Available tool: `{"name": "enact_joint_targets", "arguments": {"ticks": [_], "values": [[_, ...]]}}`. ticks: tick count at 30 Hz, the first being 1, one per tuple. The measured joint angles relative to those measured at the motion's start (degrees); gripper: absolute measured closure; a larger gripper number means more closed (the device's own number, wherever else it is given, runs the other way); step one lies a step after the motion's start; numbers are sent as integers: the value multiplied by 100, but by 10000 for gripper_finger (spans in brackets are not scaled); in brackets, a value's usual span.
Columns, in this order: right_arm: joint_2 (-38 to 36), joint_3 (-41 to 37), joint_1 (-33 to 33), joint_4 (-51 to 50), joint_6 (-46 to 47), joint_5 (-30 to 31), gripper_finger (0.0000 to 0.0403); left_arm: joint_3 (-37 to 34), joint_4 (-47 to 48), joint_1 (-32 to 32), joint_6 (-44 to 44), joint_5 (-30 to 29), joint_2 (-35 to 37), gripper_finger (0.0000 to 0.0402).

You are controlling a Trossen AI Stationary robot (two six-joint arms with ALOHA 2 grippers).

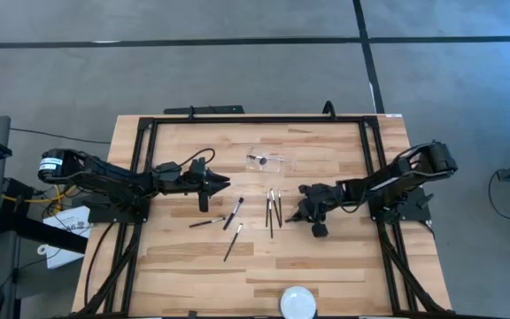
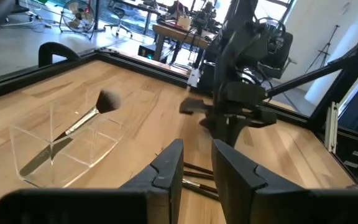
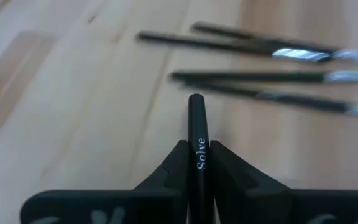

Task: Put items in baskets/containers
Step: Put the black highlighter brush into the transparent organizer

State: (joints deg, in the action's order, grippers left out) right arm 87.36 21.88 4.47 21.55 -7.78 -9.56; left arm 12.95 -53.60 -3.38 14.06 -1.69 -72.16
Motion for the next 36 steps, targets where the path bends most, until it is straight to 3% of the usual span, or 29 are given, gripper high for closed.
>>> {"name": "enact_joint_targets", "arguments": {"ticks": [7,11,14,18,28,36], "values": [[-766,1213,3,-2570,-742,942,370,2,-4,0,-2,2,0,320],[-934,2045,-75,-3871,-1543,1959,369,2,-28,0,-4,0,0,320],[-918,2562,-243,-4412,-2314,2865,369,2,-34,0,-4,1,0,320],[-692,2966,-642,-4547,-3176,3554,370,4,-42,-2,-4,1,0,320],[42,3644,-1628,-5117,-4571,3695,369,-11,-42,-2,-8,0,59,320],[685,3945,-1523,-5477,-6051,3971,358,-15,-42,-2,-7,0,59,320]]}}
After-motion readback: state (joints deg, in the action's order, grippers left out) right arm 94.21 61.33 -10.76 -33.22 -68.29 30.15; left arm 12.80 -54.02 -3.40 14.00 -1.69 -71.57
